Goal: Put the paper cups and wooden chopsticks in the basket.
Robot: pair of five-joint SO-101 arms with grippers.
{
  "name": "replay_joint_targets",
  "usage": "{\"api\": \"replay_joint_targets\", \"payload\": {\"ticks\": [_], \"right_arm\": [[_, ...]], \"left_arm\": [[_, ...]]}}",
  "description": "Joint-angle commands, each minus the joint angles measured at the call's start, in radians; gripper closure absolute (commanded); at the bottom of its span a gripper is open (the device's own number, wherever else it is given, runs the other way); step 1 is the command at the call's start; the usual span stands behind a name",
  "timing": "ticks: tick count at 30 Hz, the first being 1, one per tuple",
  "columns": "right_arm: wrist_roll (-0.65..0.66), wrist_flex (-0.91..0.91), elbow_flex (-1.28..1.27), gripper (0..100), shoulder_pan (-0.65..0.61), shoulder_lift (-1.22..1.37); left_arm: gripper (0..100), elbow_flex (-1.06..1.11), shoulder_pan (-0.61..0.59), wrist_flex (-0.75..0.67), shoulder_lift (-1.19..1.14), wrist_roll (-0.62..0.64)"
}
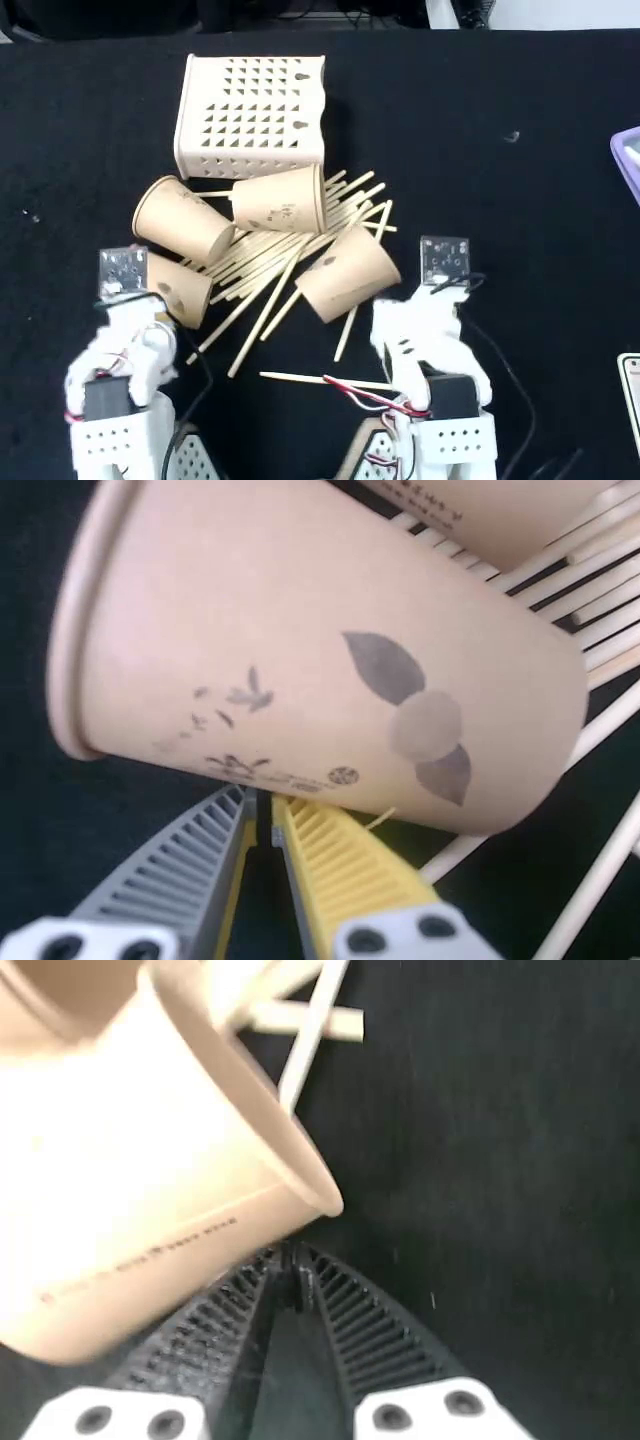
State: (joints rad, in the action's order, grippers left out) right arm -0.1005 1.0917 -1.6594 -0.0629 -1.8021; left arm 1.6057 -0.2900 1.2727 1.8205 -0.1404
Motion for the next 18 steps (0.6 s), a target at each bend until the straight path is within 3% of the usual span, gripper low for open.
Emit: {"api": "replay_joint_targets", "payload": {"ticks": [1, 4, 9, 14, 18], "right_arm": [[0.0, -0.068, 0.179, 98.3, 0.012, -0.093], [0.002, -0.069, 0.34, 98.3, 0.012, -0.093], [0.133, -0.127, 0.61, 98.3, 0.012, -0.087], [0.216, -0.158, 0.88, 98.3, 0.014, 0.022], [0.213, -0.13, 1.194, 98.3, 0.014, 0.262]], "left_arm": [[97, -0.236, -0.206, 0.0, 0.003, -0.272], [97, -0.374, -0.318, -0.002, 0.005, -0.413], [97, -0.568, -0.374, -0.15, 0.005, -0.433], [96, -0.641, -0.334, -0.466, -0.002, -0.245], [80, -0.642, -0.329, -0.652, -0.014, -0.077]]}}
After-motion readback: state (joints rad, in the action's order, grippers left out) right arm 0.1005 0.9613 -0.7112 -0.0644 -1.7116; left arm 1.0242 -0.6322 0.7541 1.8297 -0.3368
